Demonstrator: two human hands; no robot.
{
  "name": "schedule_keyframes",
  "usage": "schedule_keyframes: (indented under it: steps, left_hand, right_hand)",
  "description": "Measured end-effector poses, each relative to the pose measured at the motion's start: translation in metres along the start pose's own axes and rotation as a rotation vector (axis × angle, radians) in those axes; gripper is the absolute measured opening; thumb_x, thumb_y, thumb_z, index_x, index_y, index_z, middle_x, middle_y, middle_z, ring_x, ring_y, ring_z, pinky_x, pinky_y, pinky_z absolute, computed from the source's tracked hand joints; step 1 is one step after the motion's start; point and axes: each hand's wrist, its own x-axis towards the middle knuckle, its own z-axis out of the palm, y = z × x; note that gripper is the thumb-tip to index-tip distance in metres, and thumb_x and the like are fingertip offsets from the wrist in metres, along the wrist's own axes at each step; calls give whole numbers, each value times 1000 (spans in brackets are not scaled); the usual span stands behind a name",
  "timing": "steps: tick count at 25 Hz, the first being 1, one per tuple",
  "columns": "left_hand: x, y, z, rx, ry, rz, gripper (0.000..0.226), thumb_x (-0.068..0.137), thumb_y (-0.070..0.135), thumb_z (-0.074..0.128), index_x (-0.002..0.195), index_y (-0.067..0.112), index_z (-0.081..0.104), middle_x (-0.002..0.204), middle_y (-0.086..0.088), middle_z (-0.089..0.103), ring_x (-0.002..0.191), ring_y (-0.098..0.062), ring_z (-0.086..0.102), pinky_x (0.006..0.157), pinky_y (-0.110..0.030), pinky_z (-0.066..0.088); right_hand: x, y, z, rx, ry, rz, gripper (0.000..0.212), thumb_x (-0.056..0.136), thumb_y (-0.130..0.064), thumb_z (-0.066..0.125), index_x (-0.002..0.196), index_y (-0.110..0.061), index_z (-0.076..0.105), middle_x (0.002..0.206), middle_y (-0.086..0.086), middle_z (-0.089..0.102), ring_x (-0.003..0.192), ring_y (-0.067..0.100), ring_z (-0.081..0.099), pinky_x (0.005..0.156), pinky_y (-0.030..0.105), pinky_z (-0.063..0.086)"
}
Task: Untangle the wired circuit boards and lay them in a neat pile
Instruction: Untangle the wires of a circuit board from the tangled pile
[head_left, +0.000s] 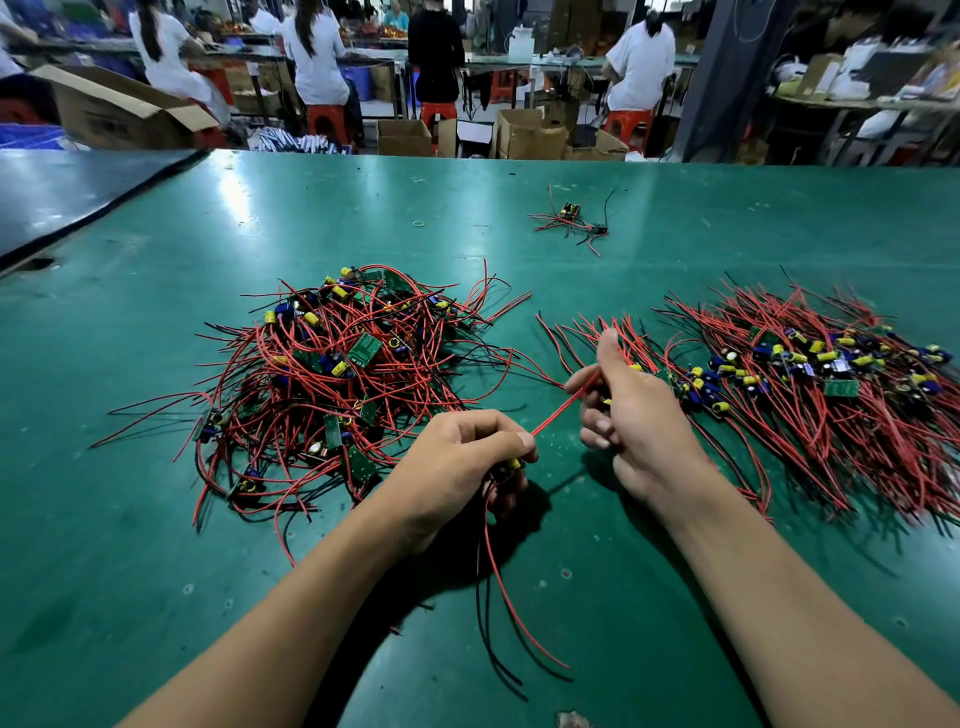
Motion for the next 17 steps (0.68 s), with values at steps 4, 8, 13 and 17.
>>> schedule_keyframes:
  steps: [4, 8, 13, 17]
  left_hand:
    - [-1, -1, -2, 39, -29, 14, 21, 89, 9, 64, 68, 12, 70, 54, -8, 59, 42, -17, 52, 46, -22, 40]
    - [0, -1, -3, 8, -4, -8, 17, 83, 13, 66, 67, 13, 70, 53, -8, 58, 41, -18, 51, 44, -23, 40]
    - [6, -4, -1, -192, 102, -69, 22, 93, 9, 59, 73, 10, 69, 57, -12, 57, 44, -19, 51, 43, -22, 46]
    - [6, -4, -3, -195, 99, -73, 20, 93, 11, 59, 76, 9, 69, 58, -11, 57, 46, -19, 50, 44, -23, 46]
  right_hand:
    - [-1, -12, -8, 205, -191, 281, 60, 102, -40, 49, 48, -14, 50, 57, 0, 39, 32, 6, 22, 31, 16, 20]
    - [-5, -13, -8, 166, -207, 285, 56, 97, -46, 55, 50, -14, 59, 56, -1, 41, 34, 5, 25, 30, 17, 21]
    - [-14, 14, 9, -96, -330, 94, 42, 81, -54, 65, 86, -14, 79, 59, -3, 49, 43, 7, 38, 39, 19, 32]
    - [-11, 22, 9, -156, -354, -2, 37, 83, -47, 72, 87, -11, 78, 55, 0, 43, 42, 9, 35, 41, 20, 27]
